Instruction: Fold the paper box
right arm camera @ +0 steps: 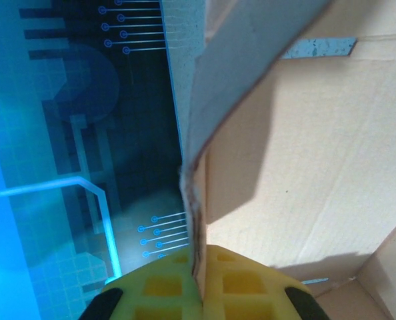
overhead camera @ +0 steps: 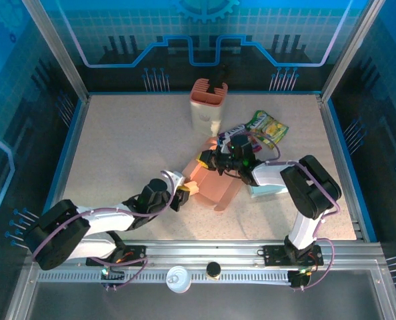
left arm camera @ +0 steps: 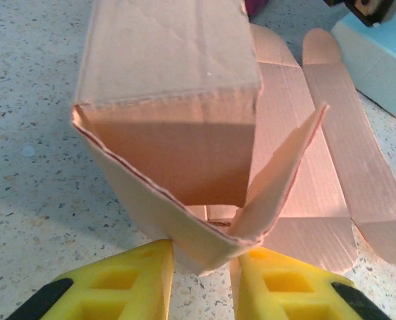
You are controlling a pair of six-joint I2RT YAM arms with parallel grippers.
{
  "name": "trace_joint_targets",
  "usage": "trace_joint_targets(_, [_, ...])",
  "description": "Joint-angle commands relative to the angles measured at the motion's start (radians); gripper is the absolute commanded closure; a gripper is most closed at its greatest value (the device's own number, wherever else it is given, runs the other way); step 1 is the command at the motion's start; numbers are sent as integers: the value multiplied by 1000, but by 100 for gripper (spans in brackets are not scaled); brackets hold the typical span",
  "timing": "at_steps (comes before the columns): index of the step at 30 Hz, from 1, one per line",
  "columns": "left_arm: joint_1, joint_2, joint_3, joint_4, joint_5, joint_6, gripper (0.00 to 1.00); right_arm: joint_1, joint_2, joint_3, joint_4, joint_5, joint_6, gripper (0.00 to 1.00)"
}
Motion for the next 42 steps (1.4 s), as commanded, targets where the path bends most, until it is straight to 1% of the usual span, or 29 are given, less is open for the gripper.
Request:
trace_joint_targets(1, [-9, 27, 29, 39, -67, -42, 70, 25, 12, -37, 120, 63, 43, 100])
trace_joint_targets(6, [-28, 54, 33, 53, -137, -74, 66, 45, 7, -92, 201, 135, 73, 100])
trace_joint_targets(12, [-68, 81, 17, 126, -193, -83, 65, 70, -1, -138, 292, 206, 102, 100])
trace_joint_targets(15, [-72, 103, 4, 171, -211, -88, 65, 83, -2, -143, 303, 225, 108, 100])
trace_joint_targets(19, [-73, 143, 5, 217, -217, -90, 67, 98, 0, -163, 326, 259, 119, 100])
trace_joint_targets(22, [-76, 161, 13, 224, -231, -99, 68, 104, 6, -180, 352, 281, 121, 100])
trace_joint_targets(28, [-102, 165, 19, 226, -295, -118, 67, 120, 28, -209, 421, 320, 140, 100])
trace_joint_targets(32, [-114, 182, 19, 247, -326, -127, 67, 138, 35, -212, 432, 345, 145, 100])
trace_joint_targets(37, [-125, 208, 21, 275, -375, -142, 70, 154, 34, -230, 436, 376, 150, 100])
trace_joint_targets(42, [-140, 219, 30, 287, -409, -142, 69, 157, 38, -242, 452, 387, 159, 100])
